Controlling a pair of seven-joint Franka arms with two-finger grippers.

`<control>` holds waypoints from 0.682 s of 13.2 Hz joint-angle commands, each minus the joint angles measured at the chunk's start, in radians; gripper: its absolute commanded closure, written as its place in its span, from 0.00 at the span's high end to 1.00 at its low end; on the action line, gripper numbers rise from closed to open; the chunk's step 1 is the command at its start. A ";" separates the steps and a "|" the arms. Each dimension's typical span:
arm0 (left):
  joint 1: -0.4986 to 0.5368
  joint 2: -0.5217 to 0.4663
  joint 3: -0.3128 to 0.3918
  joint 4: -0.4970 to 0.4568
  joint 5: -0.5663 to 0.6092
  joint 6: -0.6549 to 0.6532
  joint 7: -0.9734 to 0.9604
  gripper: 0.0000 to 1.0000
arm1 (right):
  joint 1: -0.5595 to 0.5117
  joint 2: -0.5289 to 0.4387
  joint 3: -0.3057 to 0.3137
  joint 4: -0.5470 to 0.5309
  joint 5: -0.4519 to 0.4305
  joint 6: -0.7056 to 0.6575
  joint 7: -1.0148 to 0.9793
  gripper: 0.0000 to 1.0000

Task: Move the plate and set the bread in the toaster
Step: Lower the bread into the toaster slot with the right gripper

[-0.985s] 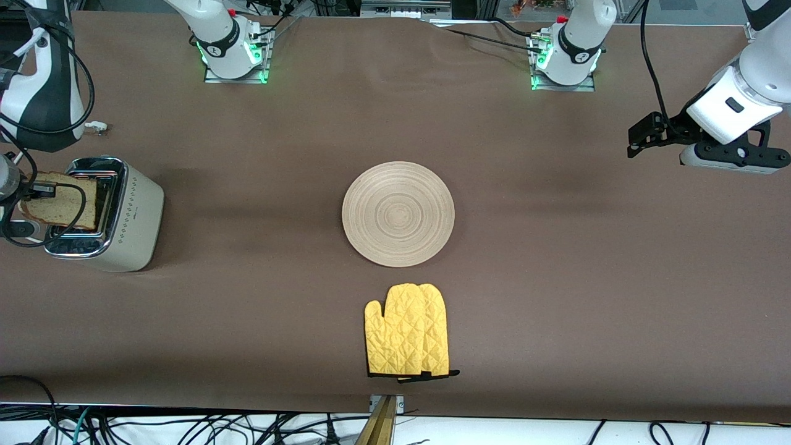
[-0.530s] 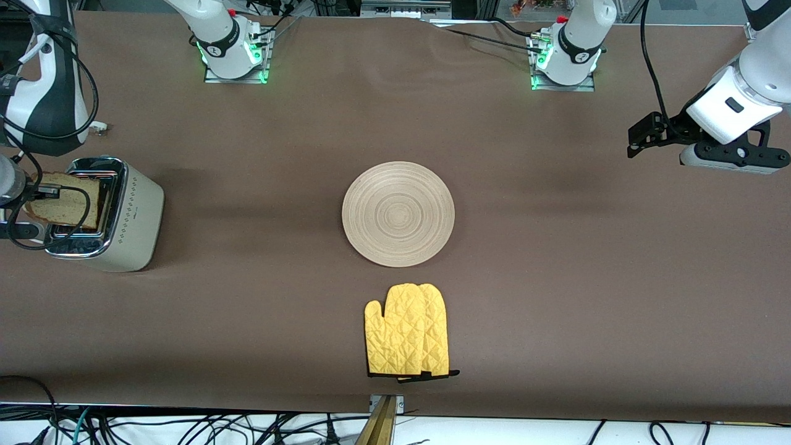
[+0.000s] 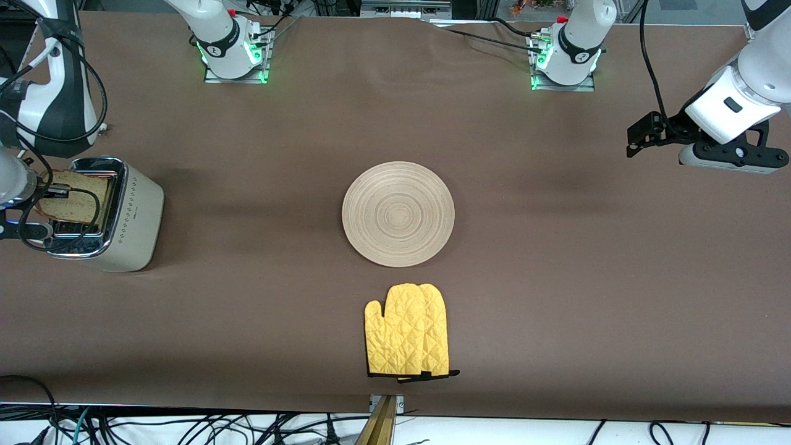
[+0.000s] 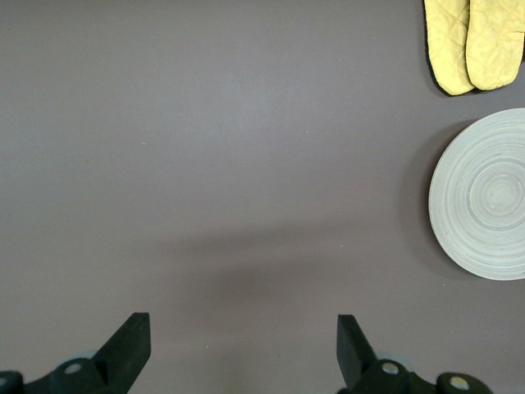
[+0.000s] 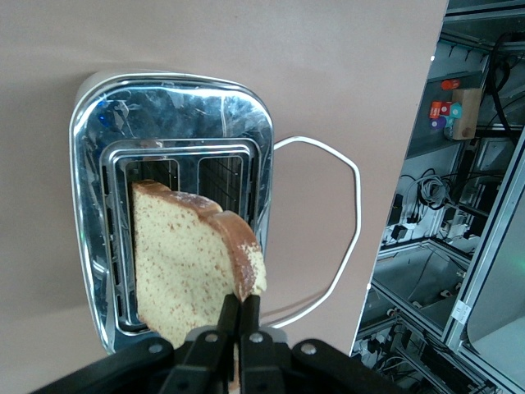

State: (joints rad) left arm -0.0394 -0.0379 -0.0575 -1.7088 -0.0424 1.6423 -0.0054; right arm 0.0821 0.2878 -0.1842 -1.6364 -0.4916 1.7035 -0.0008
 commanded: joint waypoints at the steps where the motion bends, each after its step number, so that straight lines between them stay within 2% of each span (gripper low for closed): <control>1: -0.001 -0.013 -0.002 -0.003 -0.022 -0.018 -0.001 1.00 | 0.008 0.010 -0.006 -0.002 -0.019 0.021 0.016 0.00; 7: 0.003 -0.011 -0.001 -0.003 -0.013 -0.024 0.004 1.00 | 0.011 0.025 -0.006 -0.002 -0.022 0.048 0.016 0.02; 8: 0.003 -0.010 -0.001 -0.003 -0.011 -0.022 0.001 1.00 | 0.024 0.025 -0.006 0.000 -0.021 0.048 0.030 0.65; 9: 0.003 -0.010 -0.001 -0.003 -0.011 -0.021 0.001 1.00 | 0.034 0.027 -0.006 0.001 -0.019 0.048 0.045 1.00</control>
State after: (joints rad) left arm -0.0391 -0.0379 -0.0578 -1.7087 -0.0424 1.6301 -0.0053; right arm 0.0886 0.3124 -0.1839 -1.6365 -0.4949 1.7490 0.0069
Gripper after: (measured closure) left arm 0.000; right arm 0.894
